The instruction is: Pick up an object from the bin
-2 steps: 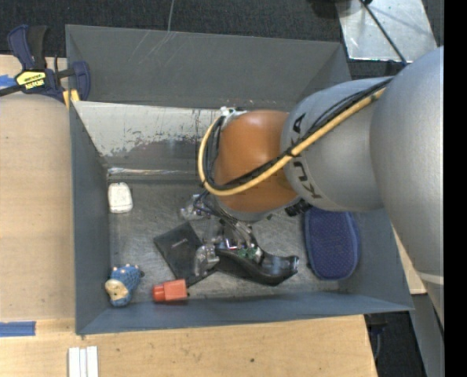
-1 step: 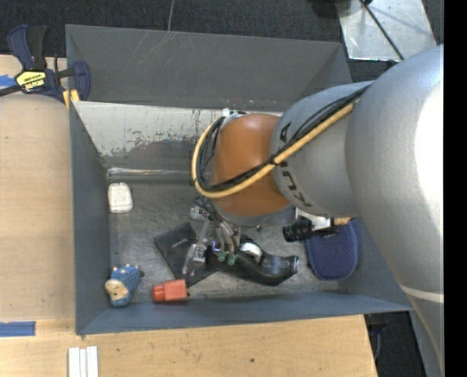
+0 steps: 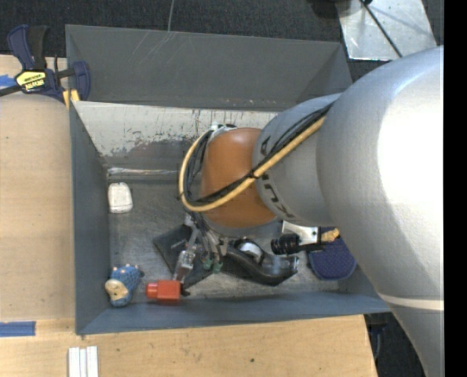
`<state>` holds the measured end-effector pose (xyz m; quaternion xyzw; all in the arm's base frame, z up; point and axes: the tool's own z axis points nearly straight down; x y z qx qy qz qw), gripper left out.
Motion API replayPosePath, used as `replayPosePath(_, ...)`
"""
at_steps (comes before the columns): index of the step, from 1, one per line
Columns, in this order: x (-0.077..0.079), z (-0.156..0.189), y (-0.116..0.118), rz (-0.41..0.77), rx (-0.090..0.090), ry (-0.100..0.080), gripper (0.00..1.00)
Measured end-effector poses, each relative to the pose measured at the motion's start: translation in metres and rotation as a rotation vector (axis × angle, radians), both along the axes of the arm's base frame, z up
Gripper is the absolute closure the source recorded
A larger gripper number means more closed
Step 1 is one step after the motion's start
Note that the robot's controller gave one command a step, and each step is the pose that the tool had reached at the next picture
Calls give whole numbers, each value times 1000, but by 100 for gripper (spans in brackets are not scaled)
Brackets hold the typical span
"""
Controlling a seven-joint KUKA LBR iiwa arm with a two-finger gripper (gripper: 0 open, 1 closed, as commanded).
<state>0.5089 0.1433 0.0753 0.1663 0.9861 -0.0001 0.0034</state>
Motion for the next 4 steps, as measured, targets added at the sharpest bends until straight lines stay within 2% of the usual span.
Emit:
replayPosePath(1, 1, 2, -1, 1, 1, 4, 0)
replayPosePath(2, 7, 6, -1, -2, 4, -16, 100)
replayPosePath(3, 8, 18, -1, -3, 2, 4, 100)
replayPosePath(4, 8, 56, -2, -3, 2, 4, 100)
